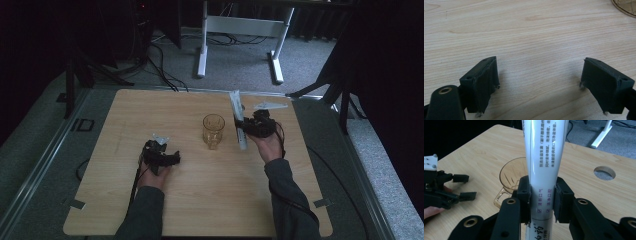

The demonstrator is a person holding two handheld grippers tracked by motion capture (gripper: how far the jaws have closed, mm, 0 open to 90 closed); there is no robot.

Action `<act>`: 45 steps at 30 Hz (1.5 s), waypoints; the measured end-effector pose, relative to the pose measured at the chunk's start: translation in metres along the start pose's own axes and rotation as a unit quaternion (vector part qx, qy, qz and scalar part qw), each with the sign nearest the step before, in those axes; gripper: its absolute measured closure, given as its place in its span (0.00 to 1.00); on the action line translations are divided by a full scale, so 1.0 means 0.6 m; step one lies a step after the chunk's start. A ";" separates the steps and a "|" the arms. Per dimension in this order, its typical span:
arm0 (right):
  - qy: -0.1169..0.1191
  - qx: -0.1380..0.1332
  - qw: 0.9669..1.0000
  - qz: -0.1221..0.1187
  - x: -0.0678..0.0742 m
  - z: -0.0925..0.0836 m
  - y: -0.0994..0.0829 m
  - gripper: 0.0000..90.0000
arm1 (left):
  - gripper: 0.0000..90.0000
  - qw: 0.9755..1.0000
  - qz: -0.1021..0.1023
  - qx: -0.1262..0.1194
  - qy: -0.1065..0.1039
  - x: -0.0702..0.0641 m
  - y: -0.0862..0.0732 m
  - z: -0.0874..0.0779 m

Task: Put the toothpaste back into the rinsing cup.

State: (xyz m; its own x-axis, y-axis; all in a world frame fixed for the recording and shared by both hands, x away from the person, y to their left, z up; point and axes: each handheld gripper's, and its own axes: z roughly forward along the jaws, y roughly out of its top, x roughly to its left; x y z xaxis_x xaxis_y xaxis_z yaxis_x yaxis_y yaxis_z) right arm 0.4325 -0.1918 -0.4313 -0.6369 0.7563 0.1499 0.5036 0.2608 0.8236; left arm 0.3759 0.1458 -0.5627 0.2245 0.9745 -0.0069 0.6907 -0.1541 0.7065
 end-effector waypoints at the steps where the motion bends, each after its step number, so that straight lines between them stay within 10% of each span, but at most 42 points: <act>1: 0.000 -0.001 1.000 0.001 -0.001 0.000 0.001 0.79 | 0.16 1.000 0.000 0.000 0.000 0.000 0.000 0.000; 45: -0.010 -0.026 0.999 -0.020 0.005 0.008 0.035 0.79 | 0.16 1.000 0.000 0.000 0.000 0.000 0.000 0.000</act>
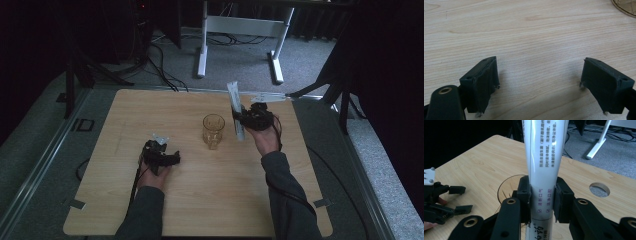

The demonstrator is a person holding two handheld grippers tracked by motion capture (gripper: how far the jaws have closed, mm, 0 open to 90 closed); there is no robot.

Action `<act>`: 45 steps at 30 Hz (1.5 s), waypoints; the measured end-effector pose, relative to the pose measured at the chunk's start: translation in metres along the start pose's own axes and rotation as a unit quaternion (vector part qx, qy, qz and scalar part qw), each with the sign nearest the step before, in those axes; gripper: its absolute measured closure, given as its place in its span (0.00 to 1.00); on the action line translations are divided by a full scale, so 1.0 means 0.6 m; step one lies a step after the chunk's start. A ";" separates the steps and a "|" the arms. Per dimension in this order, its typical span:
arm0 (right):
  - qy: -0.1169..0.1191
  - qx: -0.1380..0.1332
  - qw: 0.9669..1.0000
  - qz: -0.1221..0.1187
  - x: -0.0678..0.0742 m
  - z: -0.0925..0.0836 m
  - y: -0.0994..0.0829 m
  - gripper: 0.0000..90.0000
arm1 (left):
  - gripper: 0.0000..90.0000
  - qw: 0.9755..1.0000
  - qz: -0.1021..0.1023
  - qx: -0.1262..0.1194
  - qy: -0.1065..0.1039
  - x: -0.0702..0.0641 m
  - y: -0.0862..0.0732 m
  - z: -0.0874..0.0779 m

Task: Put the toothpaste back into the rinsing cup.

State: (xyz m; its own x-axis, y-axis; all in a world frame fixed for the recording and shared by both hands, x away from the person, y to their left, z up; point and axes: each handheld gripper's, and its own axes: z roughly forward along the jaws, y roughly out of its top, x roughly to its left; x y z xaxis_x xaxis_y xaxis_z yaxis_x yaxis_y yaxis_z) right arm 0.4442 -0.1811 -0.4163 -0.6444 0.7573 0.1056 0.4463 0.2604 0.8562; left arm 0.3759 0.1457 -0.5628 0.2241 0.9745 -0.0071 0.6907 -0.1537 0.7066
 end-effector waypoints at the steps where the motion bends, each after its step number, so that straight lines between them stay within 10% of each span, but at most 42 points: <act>1: 0.000 0.001 1.000 -0.002 0.000 0.000 0.001 0.79 | 0.16 1.000 0.000 0.000 0.000 0.000 0.000 0.000; 45: 0.018 -0.021 0.999 -0.018 0.001 0.014 0.036 0.79 | 0.16 1.000 0.000 0.000 0.000 0.000 0.000 0.000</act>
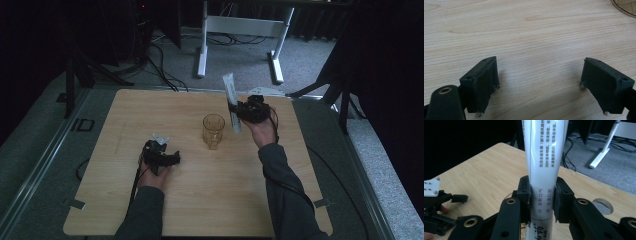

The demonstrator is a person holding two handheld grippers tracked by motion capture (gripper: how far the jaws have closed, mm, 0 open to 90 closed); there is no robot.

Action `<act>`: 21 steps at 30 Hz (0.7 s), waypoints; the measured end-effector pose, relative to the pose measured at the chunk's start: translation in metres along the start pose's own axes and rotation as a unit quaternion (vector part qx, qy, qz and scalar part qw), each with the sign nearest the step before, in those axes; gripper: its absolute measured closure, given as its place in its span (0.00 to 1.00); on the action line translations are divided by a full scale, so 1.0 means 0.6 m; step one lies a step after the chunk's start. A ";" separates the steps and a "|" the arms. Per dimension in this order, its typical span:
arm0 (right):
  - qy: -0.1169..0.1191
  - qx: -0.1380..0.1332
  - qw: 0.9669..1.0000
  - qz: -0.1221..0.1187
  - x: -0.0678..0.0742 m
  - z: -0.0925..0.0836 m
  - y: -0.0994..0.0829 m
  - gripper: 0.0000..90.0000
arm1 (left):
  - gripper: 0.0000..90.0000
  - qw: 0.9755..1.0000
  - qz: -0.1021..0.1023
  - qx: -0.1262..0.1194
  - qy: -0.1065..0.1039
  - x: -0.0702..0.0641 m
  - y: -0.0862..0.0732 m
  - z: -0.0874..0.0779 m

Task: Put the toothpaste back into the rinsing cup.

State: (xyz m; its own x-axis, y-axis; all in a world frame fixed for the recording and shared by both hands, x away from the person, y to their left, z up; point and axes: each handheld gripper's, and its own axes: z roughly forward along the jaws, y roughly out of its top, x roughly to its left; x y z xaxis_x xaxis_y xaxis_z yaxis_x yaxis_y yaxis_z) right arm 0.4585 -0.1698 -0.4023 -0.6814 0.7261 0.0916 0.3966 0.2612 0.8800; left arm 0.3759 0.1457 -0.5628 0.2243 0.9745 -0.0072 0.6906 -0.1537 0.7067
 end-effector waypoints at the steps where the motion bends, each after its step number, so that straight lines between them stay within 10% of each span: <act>1: 0.000 0.000 1.000 0.000 0.000 0.001 0.000 0.79 | 0.16 1.000 0.000 0.000 0.000 0.000 0.000 0.000; 21: 0.002 -0.012 1.000 -0.005 0.008 0.014 0.004 0.79 | 0.16 1.000 0.000 0.000 0.000 0.000 0.000 0.000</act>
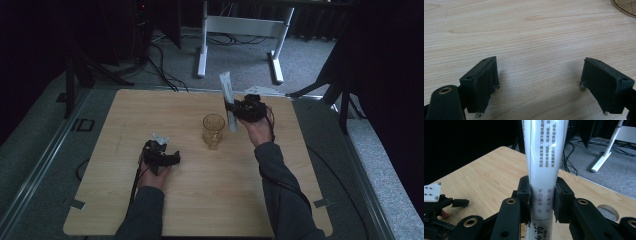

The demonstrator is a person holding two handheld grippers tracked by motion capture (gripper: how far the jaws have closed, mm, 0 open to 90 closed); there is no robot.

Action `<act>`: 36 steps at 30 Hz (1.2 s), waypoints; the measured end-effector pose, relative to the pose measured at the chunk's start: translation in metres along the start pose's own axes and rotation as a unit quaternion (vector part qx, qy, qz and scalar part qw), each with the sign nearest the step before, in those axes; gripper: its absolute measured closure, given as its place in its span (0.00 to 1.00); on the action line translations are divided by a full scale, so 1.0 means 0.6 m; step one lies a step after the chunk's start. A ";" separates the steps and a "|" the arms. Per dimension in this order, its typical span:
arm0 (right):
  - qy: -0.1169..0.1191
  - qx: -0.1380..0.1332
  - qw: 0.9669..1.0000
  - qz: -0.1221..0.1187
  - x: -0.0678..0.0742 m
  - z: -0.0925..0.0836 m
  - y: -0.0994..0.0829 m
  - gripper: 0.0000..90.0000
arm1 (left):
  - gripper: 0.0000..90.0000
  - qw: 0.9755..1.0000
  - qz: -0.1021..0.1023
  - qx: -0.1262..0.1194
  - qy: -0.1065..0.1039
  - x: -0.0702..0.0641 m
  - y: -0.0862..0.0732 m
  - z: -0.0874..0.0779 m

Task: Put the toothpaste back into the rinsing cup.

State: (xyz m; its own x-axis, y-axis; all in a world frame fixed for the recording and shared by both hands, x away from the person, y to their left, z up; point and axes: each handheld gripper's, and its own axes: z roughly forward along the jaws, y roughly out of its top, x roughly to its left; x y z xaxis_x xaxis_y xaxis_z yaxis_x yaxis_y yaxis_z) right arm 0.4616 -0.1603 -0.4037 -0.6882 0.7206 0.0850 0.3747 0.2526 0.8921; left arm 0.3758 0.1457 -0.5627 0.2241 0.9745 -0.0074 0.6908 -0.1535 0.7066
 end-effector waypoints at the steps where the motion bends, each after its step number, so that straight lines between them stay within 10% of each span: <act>1: -0.001 0.000 1.000 0.001 0.000 0.001 0.000 0.78 | 0.16 1.000 0.000 0.000 0.000 0.000 0.000 0.000; 36: 0.011 -0.004 1.000 -0.001 0.021 0.034 0.017 0.78 | 0.16 1.000 0.000 0.000 0.000 0.000 0.000 0.000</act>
State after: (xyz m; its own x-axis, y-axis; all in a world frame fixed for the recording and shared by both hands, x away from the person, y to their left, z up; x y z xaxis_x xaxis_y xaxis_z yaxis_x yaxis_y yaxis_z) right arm 0.4694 -0.1358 -0.4028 -0.7023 0.7058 0.0922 0.3678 0.2489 0.8960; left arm 0.3758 0.1457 -0.5627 0.2245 0.9744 -0.0078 0.6911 -0.1536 0.7062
